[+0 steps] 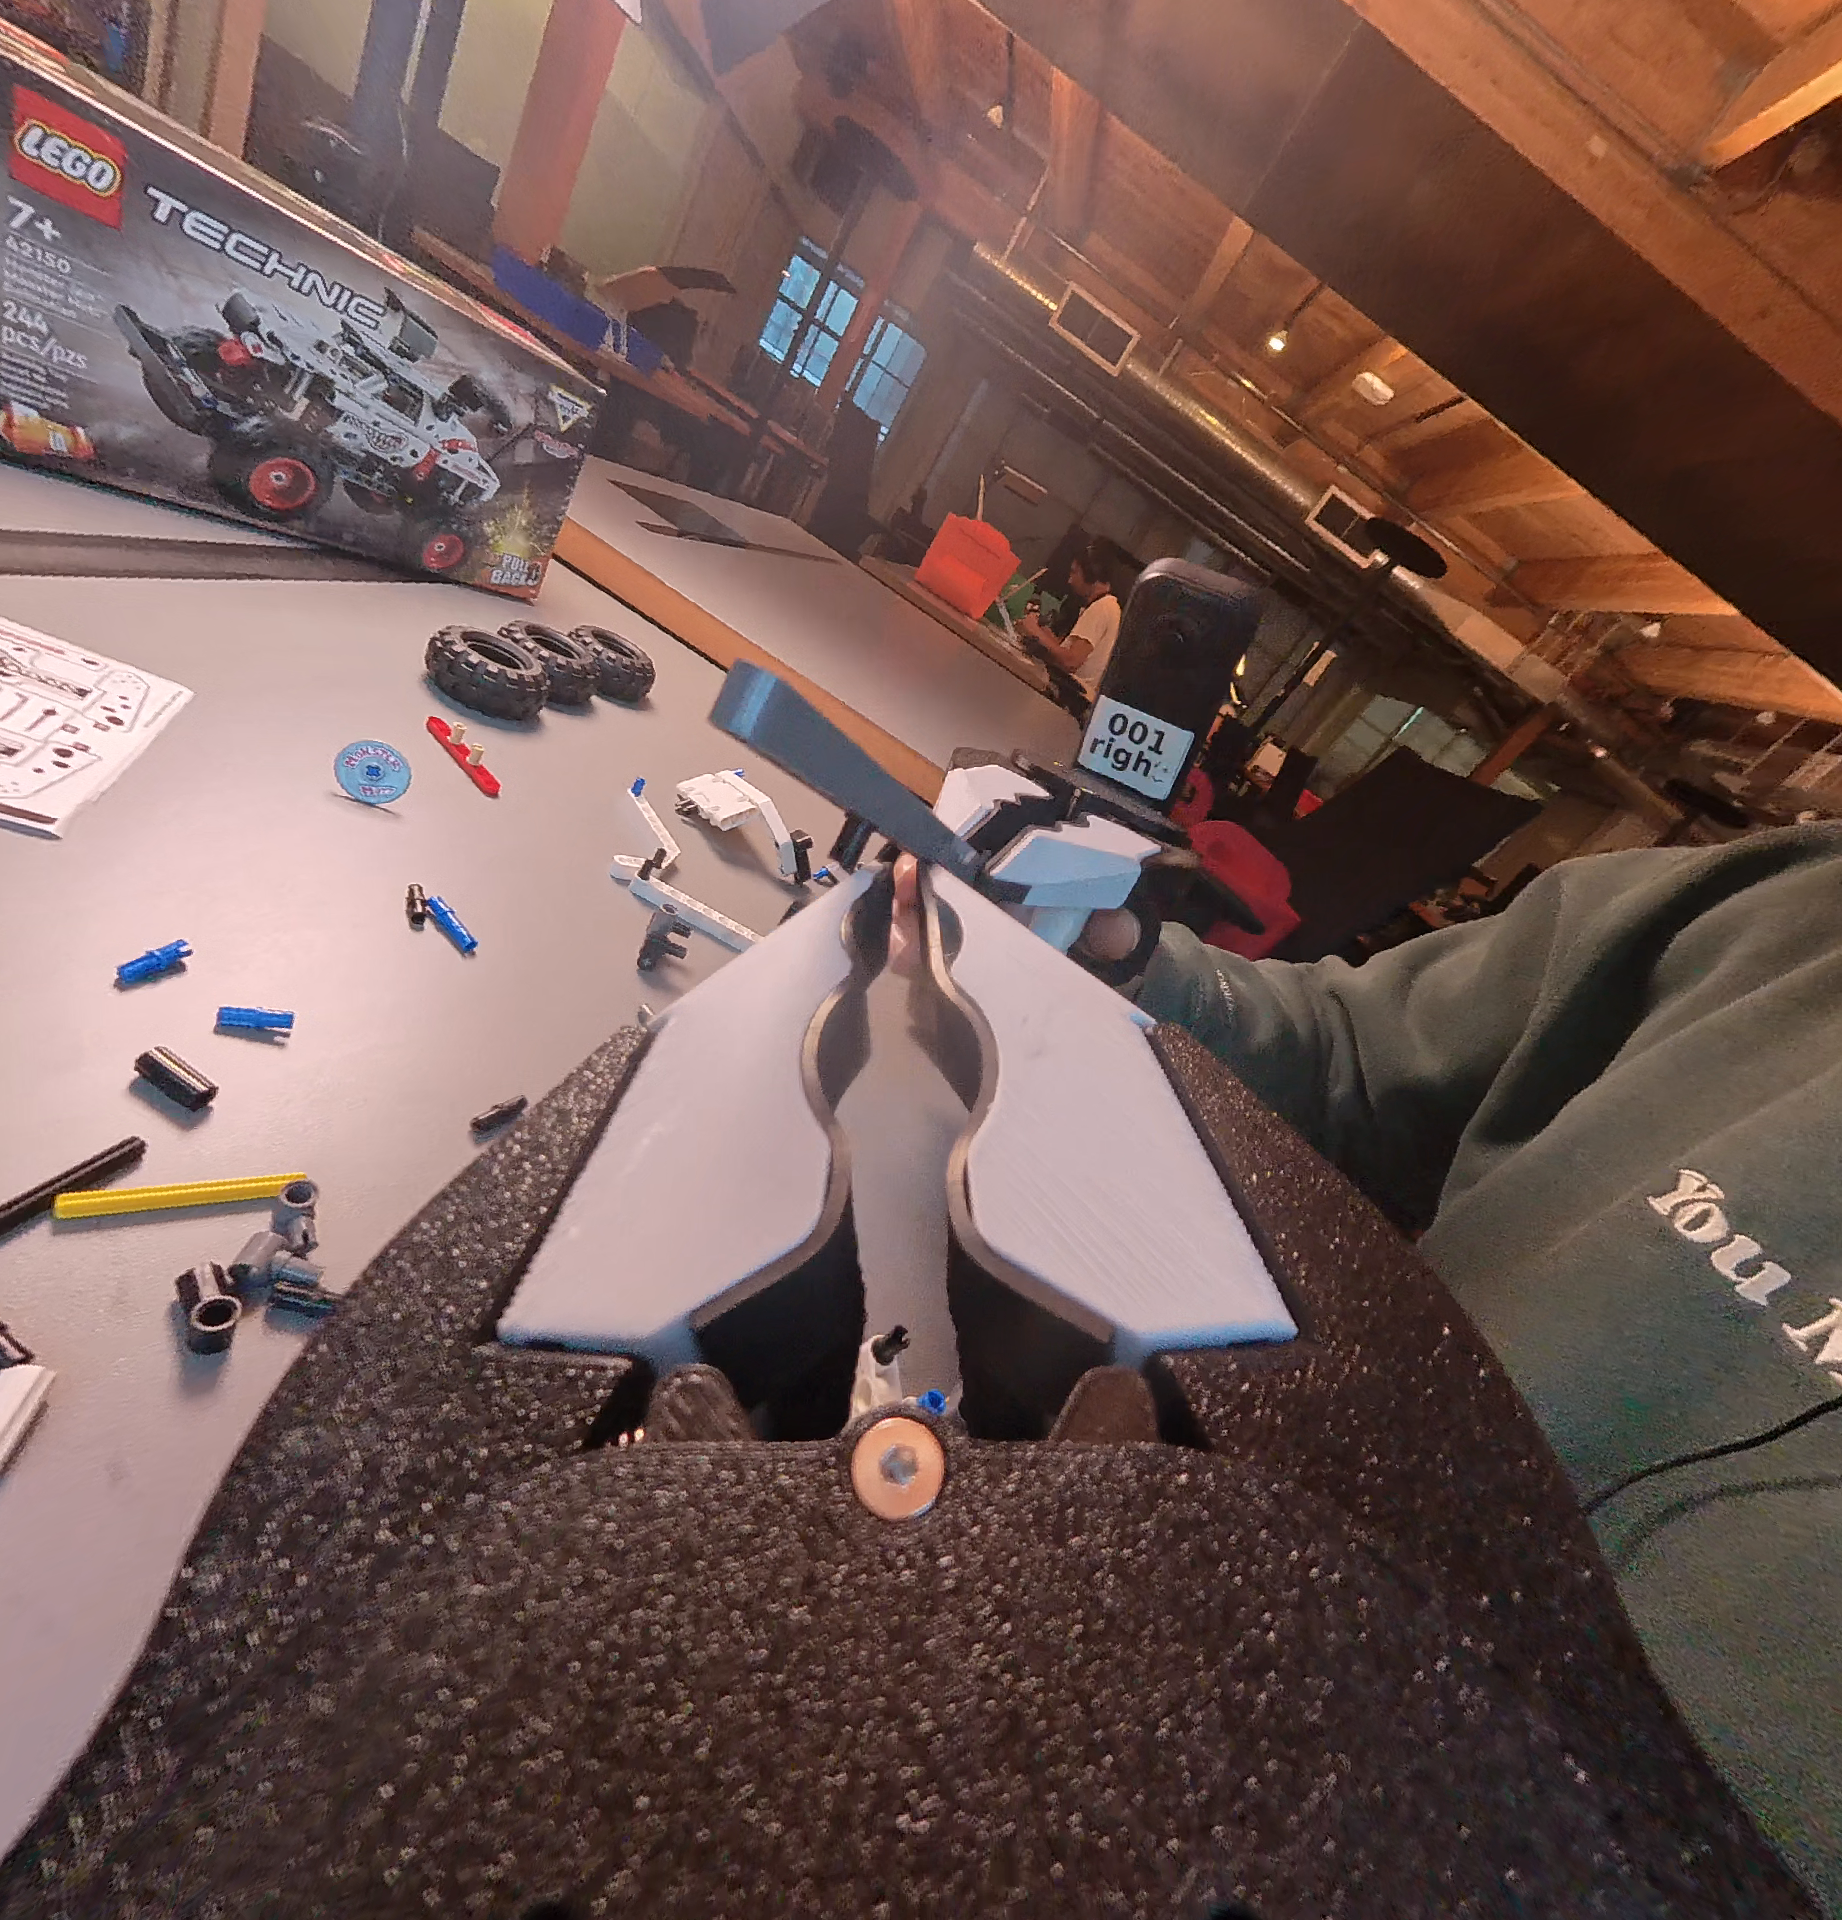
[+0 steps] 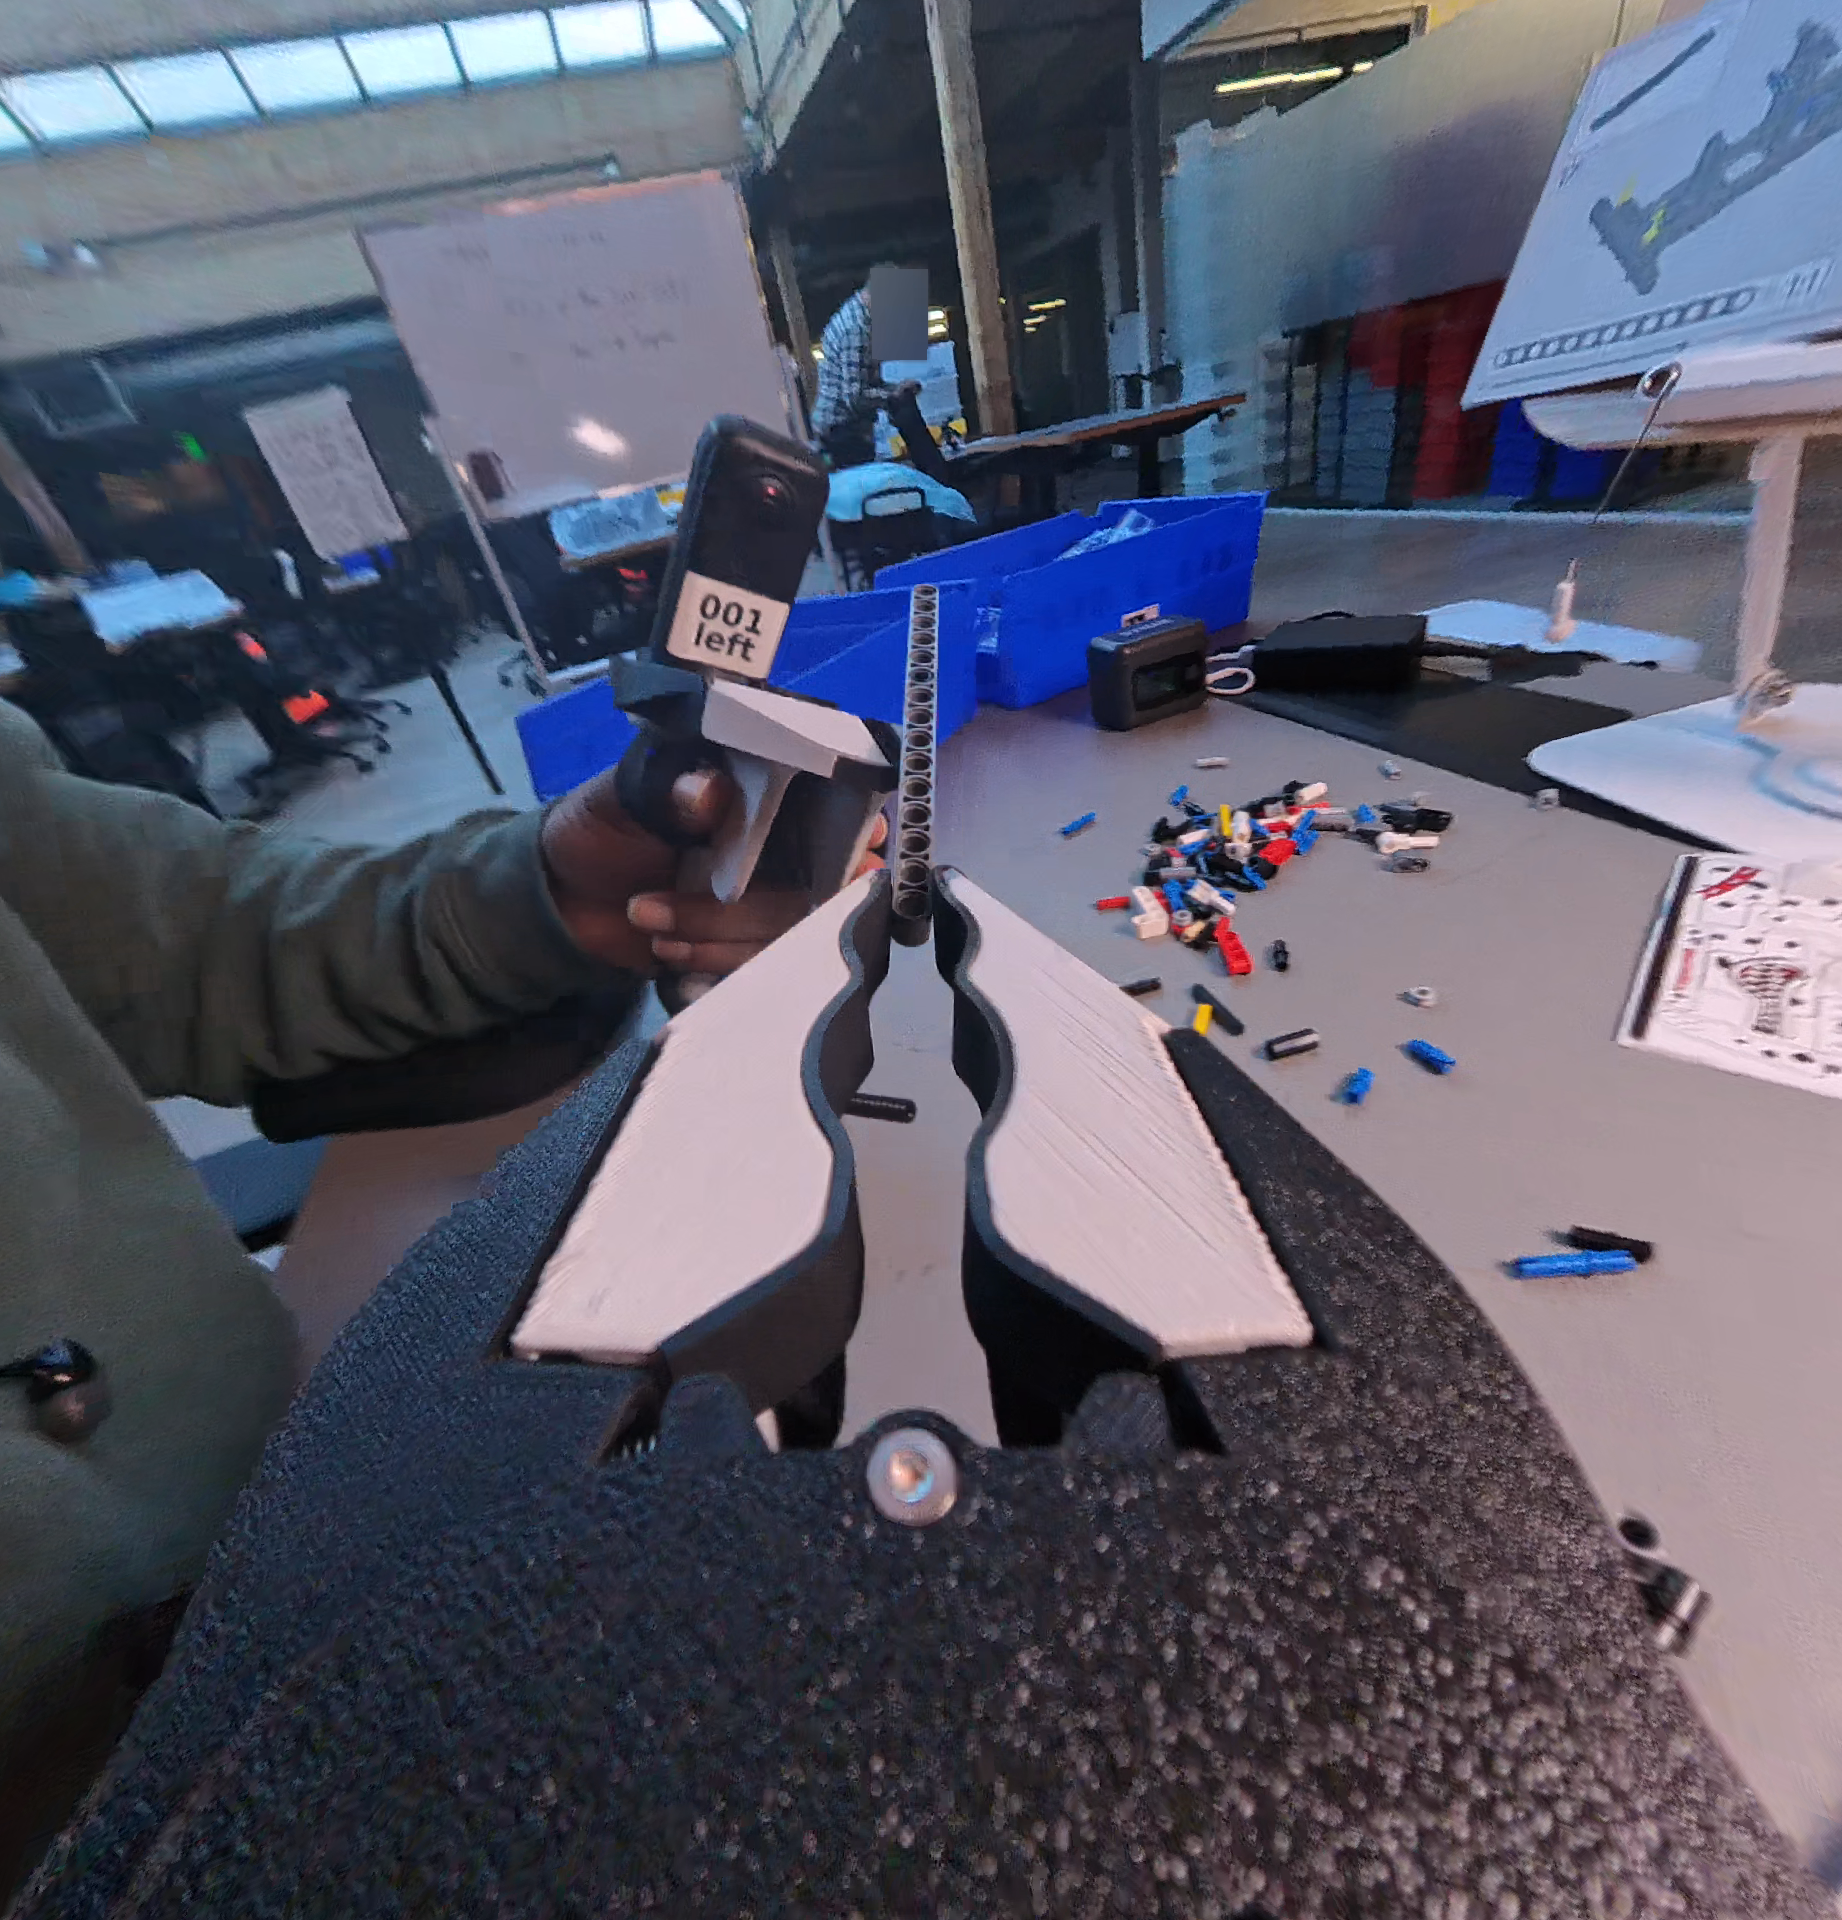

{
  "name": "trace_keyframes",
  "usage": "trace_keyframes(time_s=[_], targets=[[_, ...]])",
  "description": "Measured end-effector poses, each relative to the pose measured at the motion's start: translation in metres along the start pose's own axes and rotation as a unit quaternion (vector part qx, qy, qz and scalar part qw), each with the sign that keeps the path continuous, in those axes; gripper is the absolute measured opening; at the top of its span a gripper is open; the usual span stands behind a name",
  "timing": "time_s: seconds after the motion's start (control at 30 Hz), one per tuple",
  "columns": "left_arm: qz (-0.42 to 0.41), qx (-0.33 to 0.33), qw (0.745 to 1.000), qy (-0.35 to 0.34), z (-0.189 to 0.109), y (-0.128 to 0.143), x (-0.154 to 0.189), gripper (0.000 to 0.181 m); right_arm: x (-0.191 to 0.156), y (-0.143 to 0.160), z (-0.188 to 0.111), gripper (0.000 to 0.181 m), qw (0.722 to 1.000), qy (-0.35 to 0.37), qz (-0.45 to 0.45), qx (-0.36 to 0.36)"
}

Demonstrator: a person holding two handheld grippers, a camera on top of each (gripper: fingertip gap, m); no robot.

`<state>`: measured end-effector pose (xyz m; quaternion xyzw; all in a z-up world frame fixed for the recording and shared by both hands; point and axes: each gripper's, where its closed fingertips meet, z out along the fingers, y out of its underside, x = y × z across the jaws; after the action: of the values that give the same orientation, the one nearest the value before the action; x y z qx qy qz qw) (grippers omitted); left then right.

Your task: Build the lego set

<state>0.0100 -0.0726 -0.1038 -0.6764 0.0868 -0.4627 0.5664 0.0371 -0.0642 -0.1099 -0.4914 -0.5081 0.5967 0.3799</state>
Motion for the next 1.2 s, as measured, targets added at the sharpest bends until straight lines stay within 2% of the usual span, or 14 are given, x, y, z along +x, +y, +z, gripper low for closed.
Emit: trace_keyframes(time_s=[0.07, 0.17, 0.27, 0.43, 0.5, 0.6, 0.67, 0.7, 0.87, 0.9, 0.97, 1.03, 1.13, 1.2], targets=[[0.014, 0.001, 1.000, -0.005, -0.002, -0.002, 0.000, 0.007, 0.003, -0.004, -0.003, 0.007, 0.999, -0.010, 0.035, 0.013], [0.010, 0.005, 1.000, -0.010, -0.005, -0.006, -0.003, 0.010, 0.006, -0.003, -0.005, 0.007, 1.000, 0.012, -0.011, 0.005], [0.024, 0.009, 0.998, -0.054, -0.016, -0.014, -0.018, 0.015, 0.011, 0.002, -0.007, 0.007, 0.988, 0.062, -0.135, -0.030], [0.161, -0.051, 0.969, -0.179, -0.039, -0.016, -0.051, 0.029, 0.020, 0.011, -0.011, 0.007, 0.921, 0.133, -0.357, -0.086], [0.252, -0.095, 0.939, -0.213, -0.039, -0.010, -0.056, 0.034, 0.019, 0.019, -0.009, 0.007, 0.899, 0.133, -0.403, -0.108], [0.427, -0.193, 0.847, -0.249, -0.035, 0.011, -0.060, 0.036, 0.013, 0.029, -0.005, 0.007, 0.894, 0.117, -0.413, -0.127], [0.502, -0.241, 0.791, -0.253, -0.031, 0.025, -0.063, 0.039, 0.011, 0.034, -0.004, 0.007, 0.895, 0.105, -0.410, -0.140], [0.520, -0.257, 0.775, -0.251, -0.031, 0.031, -0.064, 0.035, 0.010, 0.037, -0.004, 0.007, 0.896, 0.098, -0.407, -0.150], [0.568, -0.291, 0.731, -0.244, -0.028, 0.040, -0.066, 0.014, 0.003, 0.042, -0.002, 0.007, 0.905, 0.077, -0.384, -0.167], [0.568, -0.297, 0.730, -0.237, -0.028, 0.043, -0.066, 0.013, 0.001, 0.039, -0.002, 0.007, 0.912, 0.073, -0.372, -0.160], [0.544, -0.289, 0.758, -0.215, -0.024, 0.045, -0.061, 0.011, -0.001, 0.024, -0.003, 0.008, 0.933, 0.073, -0.330, -0.121], [0.494, -0.244, 0.816, -0.173, -0.016, 0.041, -0.048, 0.010, -0.008, -0.003, -0.005, 0.011, 0.963, 0.059, -0.260, -0.047], [0.382, -0.146, 0.910, -0.074, -0.002, 0.029, -0.020, 0.008, -0.015, -0.031, -0.003, 0.037, 0.983, 0.014, -0.179, 0.021], [0.323, -0.099, 0.941, -0.007, 0.005, 0.021, -0.001, 0.008, -0.017, -0.036, 0.005, 0.038, 0.984, -0.007, -0.174, 0.029]])
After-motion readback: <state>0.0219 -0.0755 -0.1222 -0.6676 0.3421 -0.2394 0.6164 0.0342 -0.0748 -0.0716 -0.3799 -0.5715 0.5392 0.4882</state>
